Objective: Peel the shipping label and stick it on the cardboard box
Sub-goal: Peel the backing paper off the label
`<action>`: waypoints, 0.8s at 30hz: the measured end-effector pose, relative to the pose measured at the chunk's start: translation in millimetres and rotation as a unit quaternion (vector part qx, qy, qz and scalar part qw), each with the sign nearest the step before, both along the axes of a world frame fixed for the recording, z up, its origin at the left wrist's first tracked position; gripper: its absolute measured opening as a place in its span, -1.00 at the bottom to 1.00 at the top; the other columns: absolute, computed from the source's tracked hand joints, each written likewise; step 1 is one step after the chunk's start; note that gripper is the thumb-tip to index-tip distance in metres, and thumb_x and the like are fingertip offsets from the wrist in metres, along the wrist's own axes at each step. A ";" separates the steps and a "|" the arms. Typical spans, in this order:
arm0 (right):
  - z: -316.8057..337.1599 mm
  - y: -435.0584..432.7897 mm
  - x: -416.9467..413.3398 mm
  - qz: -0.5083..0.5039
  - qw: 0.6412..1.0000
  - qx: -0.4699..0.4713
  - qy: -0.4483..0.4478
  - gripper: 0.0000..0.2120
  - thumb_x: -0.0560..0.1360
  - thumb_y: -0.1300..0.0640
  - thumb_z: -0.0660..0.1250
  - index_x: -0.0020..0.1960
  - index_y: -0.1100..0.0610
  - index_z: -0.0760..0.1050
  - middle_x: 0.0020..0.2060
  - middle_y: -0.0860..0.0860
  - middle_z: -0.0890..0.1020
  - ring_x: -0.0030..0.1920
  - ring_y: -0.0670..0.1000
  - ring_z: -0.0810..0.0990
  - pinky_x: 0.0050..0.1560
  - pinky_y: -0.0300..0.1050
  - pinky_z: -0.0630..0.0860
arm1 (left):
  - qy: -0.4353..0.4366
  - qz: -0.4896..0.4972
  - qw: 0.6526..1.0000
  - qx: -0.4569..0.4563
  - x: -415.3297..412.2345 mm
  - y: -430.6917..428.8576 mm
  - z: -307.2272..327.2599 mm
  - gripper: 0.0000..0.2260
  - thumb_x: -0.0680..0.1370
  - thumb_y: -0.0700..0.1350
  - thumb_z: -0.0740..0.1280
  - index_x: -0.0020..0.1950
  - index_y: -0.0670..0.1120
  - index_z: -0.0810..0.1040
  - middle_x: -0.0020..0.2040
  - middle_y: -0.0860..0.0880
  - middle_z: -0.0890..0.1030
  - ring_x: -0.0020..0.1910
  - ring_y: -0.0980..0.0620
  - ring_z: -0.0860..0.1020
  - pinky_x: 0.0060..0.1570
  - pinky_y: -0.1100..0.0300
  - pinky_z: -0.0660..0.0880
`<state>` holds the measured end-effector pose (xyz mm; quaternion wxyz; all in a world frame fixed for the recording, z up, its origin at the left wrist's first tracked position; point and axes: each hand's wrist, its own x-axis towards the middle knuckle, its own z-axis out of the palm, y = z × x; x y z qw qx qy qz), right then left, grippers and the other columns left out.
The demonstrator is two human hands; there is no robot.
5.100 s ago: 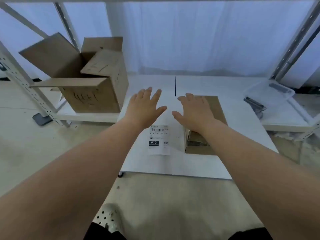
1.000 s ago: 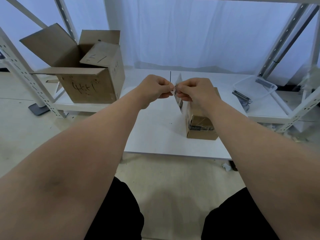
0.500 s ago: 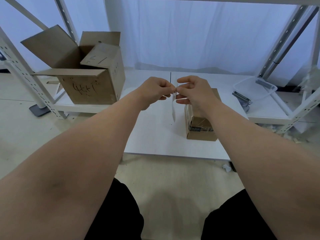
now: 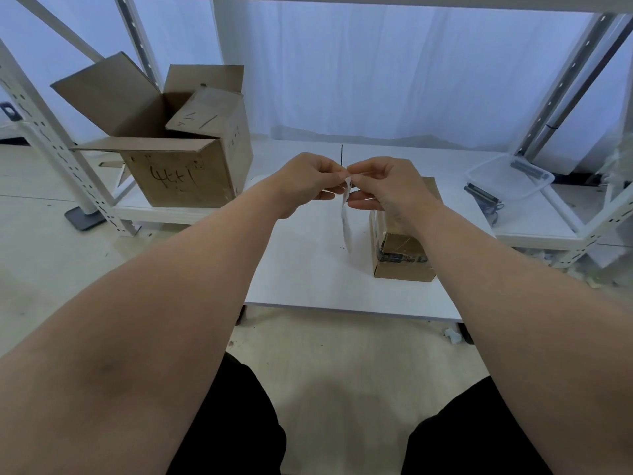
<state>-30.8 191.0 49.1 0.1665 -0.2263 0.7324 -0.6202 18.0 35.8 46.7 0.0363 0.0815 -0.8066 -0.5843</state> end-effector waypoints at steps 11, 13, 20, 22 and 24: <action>-2.9 0.9 -2.1 -0.012 1.000 0.016 0.010 -0.85 0.53 0.34 0.28 0.07 0.34 0.54 -0.15 0.14 0.62 -0.26 0.01 0.65 -0.20 -0.19 0.66 | 0.002 -0.011 1.000 0.019 2.2 -0.2 2.1 -0.92 0.54 -0.16 0.34 -0.06 -0.15 0.60 -0.05 -0.14 0.66 -0.08 0.03 0.63 0.01 0.22 0.55; -2.0 0.9 -1.4 -0.013 1.000 0.015 0.012 -0.86 0.52 0.34 0.28 0.06 0.34 0.54 -0.10 0.19 0.62 -0.23 0.04 0.64 -0.18 -0.17 0.66 | 0.006 -0.010 1.000 0.020 2.4 0.5 2.2 -0.98 0.51 -0.23 0.37 -0.08 -0.14 0.57 -0.12 -0.11 0.66 -0.12 0.05 0.63 -0.05 0.25 0.54; -0.4 -2.2 -0.7 -0.036 0.999 -0.012 -0.026 -0.72 0.51 0.31 0.32 0.21 0.26 0.41 -0.06 0.24 0.62 -0.18 0.07 0.66 -0.13 -0.13 0.66 | 0.043 0.020 0.998 0.036 1.0 1.8 3.4 -0.89 0.48 -0.24 0.41 -0.11 -0.09 0.49 -0.20 -0.08 0.66 -0.15 0.06 0.62 -0.05 0.25 0.56; 0.2 -2.0 -0.9 -0.046 0.998 -0.029 -0.044 -0.70 0.50 0.31 0.33 0.22 0.26 0.40 -0.07 0.22 0.63 -0.20 0.06 0.67 -0.14 -0.14 0.66 | 0.047 0.022 0.998 0.027 0.3 2.5 3.6 -0.86 0.46 -0.26 0.41 -0.10 -0.09 0.49 -0.20 -0.09 0.65 -0.14 0.05 0.61 -0.02 0.24 0.56; 0.5 -1.8 -1.4 -0.053 0.996 -0.044 -0.054 -0.70 0.50 0.31 0.34 0.20 0.27 0.40 -0.09 0.21 0.63 -0.23 0.04 0.67 -0.16 -0.18 0.66 | 0.051 0.025 0.998 0.018 0.2 4.1 4.4 -0.85 0.46 -0.28 0.42 -0.11 -0.09 0.49 -0.19 -0.11 0.63 -0.13 0.04 0.60 0.00 0.23 0.55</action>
